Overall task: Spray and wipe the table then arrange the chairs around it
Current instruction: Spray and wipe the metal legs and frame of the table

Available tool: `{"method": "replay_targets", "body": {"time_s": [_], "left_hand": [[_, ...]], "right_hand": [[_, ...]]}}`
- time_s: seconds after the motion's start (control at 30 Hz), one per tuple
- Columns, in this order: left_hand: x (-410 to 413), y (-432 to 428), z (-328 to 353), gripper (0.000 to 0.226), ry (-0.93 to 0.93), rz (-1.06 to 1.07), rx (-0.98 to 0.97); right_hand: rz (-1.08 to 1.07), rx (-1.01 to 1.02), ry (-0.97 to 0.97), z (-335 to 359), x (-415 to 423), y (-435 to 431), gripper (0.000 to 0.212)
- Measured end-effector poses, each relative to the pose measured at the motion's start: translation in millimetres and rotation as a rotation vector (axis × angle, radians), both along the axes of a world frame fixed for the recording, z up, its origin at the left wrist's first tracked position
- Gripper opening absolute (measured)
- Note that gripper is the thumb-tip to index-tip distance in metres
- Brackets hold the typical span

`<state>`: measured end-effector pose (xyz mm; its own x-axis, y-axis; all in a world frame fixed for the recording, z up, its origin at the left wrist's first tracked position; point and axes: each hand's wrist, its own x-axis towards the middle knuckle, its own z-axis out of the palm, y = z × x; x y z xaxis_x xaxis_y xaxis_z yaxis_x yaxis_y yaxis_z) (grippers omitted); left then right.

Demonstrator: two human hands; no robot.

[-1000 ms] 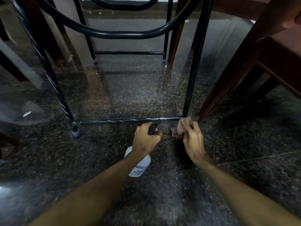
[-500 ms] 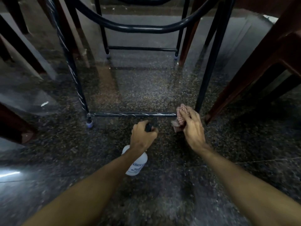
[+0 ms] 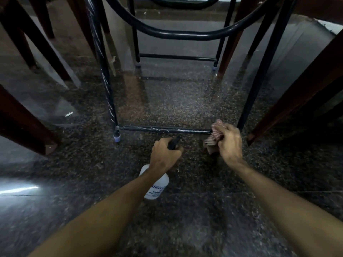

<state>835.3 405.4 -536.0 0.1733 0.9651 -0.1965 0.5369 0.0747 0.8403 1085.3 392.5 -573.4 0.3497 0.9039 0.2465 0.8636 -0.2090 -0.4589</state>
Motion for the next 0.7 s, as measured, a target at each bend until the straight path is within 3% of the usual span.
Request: {"method": "replay_targets", "body": {"time_s": [0.1,0.27,0.4,0.5,0.57,0.7], "left_hand": [[-10.5,2.8,-2.4,0.024,0.009,0.021,0.014],[-29.2,2.3,-3.3,0.026,-0.002,0.130,0.034],[-54.5,3.9,1.0,0.033,-0.010,0.175,0.068],[-71.6,1.2,1.2,0.024,-0.011,0.180,0.068],[-79.7,-0.8,2.1,0.022,-0.001,0.197,0.063],[-96.5,-0.4,4.4,0.026,0.020,0.264,0.050]], "right_hand": [[0.032,-0.050,-0.095,0.6,-23.6,8.9,0.046],[0.436,-0.152,-0.053,15.9,-110.7,44.5,0.075],[0.276,-0.090,-0.086,12.3,-73.7,29.6,0.074],[0.162,-0.107,-0.125,9.8,-69.6,27.7,0.062],[0.260,-0.047,-0.090,12.0,-94.5,41.0,0.050],[0.484,-0.117,0.019,5.4,-148.7,70.5,0.061]]}}
